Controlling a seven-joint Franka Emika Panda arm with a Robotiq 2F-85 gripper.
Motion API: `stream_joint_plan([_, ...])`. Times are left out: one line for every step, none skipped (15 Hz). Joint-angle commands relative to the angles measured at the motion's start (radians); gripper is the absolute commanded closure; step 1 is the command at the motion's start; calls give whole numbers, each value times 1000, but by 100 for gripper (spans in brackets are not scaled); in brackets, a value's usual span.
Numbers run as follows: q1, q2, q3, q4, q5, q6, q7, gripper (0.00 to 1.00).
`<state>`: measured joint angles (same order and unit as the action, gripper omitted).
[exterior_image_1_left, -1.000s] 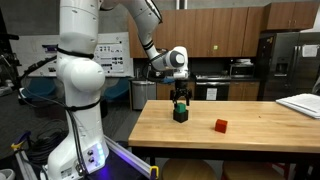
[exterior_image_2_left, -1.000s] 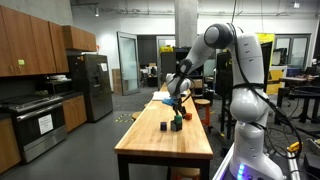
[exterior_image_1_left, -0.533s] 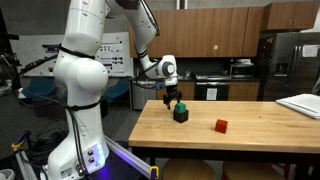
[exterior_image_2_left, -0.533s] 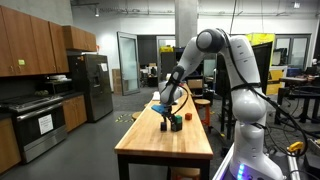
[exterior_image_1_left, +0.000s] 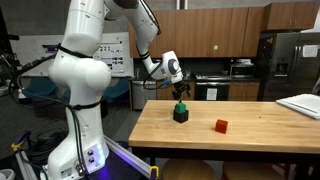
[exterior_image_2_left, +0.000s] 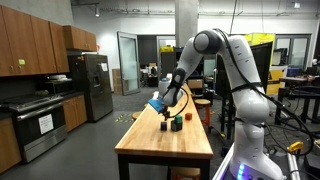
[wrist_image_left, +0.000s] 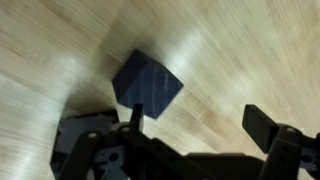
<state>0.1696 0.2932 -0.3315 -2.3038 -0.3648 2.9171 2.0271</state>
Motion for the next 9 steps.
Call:
stream_joint_plan([69,34,-199,87,-182,22,159,0])
stream_joint_plan([85,52,-250,123,-233,-10,199,0])
stream_joint_plan([93,77,-299,159,-279,-9,242,0])
stream_joint_plan([98,91,-339,183,-307,-43,271,0])
stream_joint_plan([101,93,-361,191,-317,-92,285,0])
stream_joint_plan([68,61,-324,158,-272,-165,210,0])
stream_joint_plan([24,40,-275,145,-265,-230,174,0])
stream_joint_plan([-7,19,-230,118,-241,-285,118,0])
stream_joint_plan([-35,9,-190,95,-228,-315,78,0])
